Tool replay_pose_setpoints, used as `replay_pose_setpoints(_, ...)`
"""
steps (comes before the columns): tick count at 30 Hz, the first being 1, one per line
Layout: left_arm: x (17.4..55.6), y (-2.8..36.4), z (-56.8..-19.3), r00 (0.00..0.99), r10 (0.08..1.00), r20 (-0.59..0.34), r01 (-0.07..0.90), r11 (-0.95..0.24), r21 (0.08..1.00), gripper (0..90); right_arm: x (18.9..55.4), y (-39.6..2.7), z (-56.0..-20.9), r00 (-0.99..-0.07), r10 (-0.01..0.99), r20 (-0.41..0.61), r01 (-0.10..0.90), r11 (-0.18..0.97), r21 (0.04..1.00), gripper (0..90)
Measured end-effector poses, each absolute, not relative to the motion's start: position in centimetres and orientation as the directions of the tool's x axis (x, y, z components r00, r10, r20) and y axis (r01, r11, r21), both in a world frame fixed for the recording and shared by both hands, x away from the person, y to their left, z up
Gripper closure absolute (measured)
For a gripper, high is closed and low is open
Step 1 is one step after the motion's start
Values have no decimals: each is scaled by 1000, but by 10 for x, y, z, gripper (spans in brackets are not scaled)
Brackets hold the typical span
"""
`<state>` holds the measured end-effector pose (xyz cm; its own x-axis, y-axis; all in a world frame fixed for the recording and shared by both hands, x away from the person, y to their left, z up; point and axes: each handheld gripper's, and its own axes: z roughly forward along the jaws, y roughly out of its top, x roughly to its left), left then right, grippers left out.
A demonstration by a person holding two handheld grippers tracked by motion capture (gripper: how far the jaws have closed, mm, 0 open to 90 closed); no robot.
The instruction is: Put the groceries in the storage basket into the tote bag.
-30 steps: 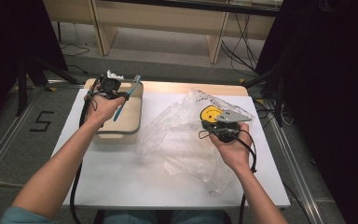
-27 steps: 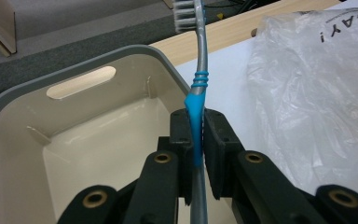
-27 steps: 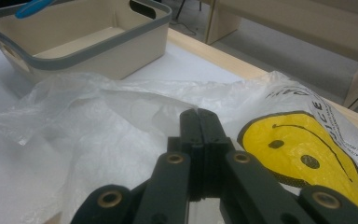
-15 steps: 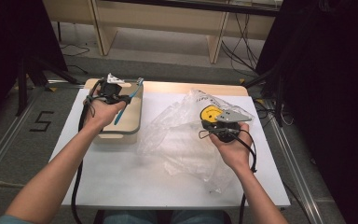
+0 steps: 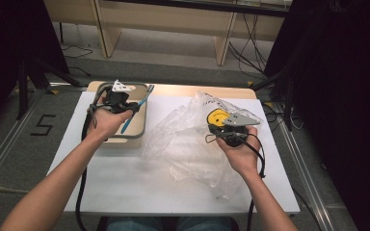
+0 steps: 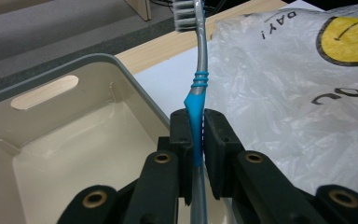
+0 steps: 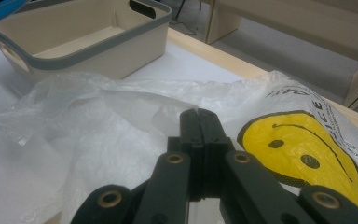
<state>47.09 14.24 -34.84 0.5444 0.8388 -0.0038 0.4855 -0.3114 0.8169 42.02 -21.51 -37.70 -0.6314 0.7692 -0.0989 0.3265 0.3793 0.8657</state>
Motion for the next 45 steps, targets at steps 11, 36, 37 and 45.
replay_pose_setpoints(11, 456, 134, -353, 574, 819, -2, 471, -328, 819, 819, 420, -215, -377, -633, 768, -100, 328, 383, 864, 900)
replay_pose_setpoints(36, 419, 113, -365, 650, 760, -8, 426, -356, 832, 819, 420, -213, -379, -631, 769, -102, 334, 388, 859, 900)
replay_pose_setpoints(37, 418, 112, -366, 653, 758, -10, 426, -355, 832, 819, 420, -213, -379, -631, 769, -101, 335, 388, 859, 900)
replay_pose_setpoints(45, 407, 102, -370, 686, 728, -6, 412, -381, 828, 819, 420, -213, -379, -631, 769, -101, 335, 388, 859, 900)
